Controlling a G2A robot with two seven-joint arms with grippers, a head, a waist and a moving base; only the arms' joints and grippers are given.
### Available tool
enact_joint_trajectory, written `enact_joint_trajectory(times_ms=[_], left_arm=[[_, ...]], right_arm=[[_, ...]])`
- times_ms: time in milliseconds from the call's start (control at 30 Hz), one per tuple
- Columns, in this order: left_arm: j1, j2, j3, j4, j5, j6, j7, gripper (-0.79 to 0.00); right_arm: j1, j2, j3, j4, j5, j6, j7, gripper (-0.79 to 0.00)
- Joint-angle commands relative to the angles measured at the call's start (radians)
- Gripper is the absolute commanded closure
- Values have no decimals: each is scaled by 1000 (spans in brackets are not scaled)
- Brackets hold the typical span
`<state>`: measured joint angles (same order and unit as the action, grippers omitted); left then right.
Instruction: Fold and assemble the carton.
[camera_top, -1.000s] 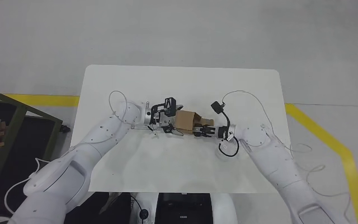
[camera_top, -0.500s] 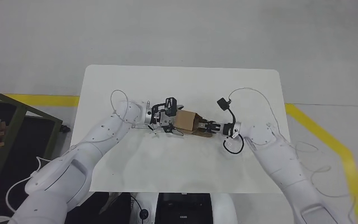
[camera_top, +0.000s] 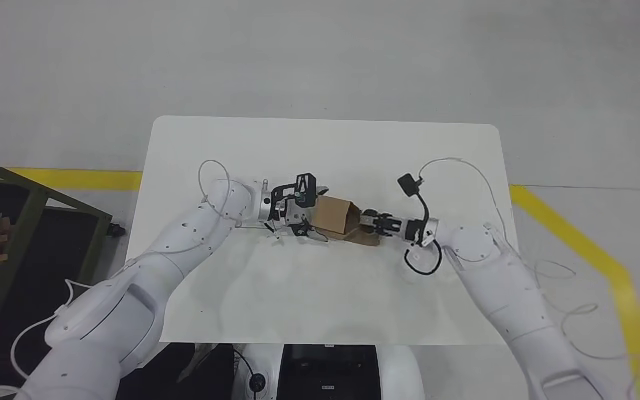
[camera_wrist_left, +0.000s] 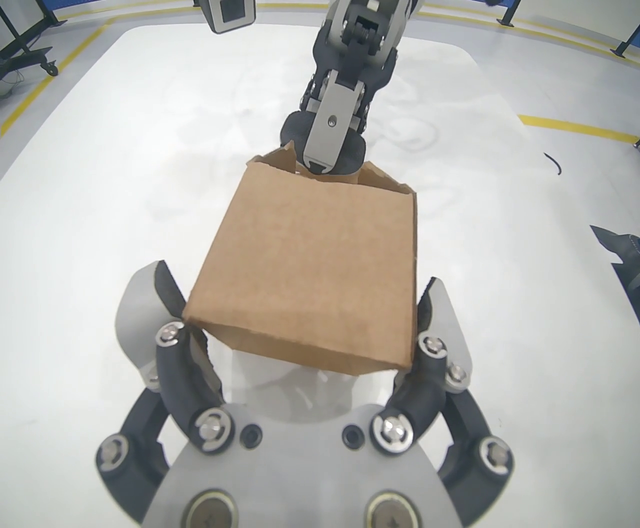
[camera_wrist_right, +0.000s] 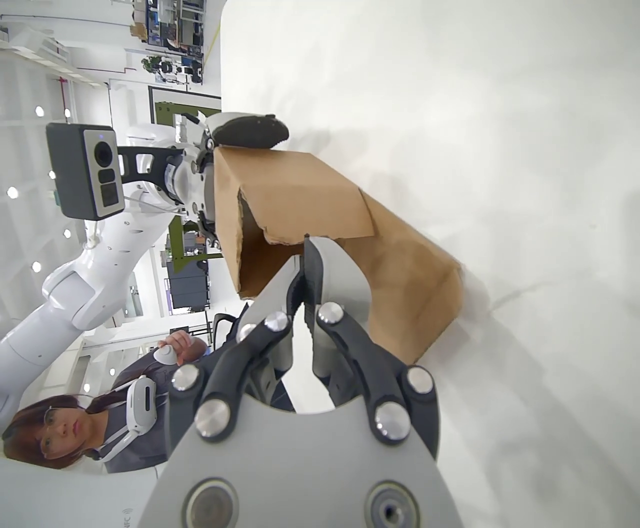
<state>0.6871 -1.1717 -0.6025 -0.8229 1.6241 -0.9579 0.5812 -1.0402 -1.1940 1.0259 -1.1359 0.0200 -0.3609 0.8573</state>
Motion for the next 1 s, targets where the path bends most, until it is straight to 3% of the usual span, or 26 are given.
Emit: enact_joint_trajectory(times_ms=[0,600,967], left_arm=[[0,0,-1,-1,1,-1,-1,-785],[6,-2,-8,-9,6,-6,-13,-785],[11,-2,-13,-9,9,-10,-18,-785]], right_arm=[[6,-5,-12,10,9,-3,-2,0],[73,-53,-110,118,82,-55,-18,0],[84,-54,-111,139,92,-98,30,0]])
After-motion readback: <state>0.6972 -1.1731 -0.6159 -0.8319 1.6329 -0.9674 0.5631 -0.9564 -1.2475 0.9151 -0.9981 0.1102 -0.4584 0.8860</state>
